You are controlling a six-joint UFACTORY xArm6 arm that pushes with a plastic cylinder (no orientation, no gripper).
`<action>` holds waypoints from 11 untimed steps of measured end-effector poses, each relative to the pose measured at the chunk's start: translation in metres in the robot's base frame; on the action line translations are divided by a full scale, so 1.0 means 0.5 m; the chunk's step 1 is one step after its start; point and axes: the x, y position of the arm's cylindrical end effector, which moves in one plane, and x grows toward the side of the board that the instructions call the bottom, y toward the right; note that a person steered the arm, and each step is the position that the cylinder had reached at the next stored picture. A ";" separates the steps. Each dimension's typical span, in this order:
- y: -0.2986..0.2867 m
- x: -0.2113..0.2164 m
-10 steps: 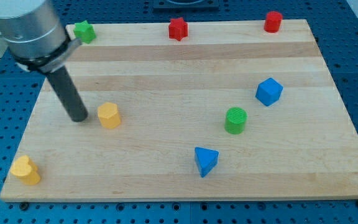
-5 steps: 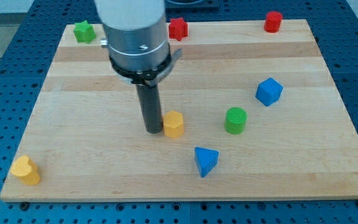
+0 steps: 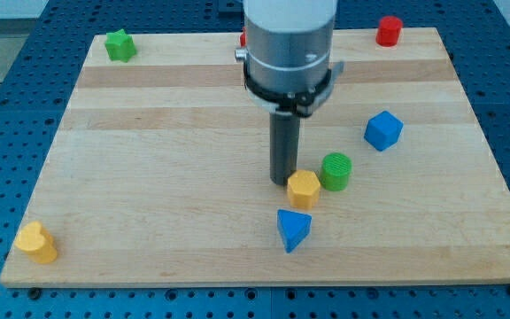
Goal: Move the yellow hexagon towards the bottom right of the board
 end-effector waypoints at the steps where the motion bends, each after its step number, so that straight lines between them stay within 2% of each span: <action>1: 0.014 0.045; 3: 0.136 0.056; 5: 0.157 0.133; 9: 0.331 0.170; 11: 0.341 0.171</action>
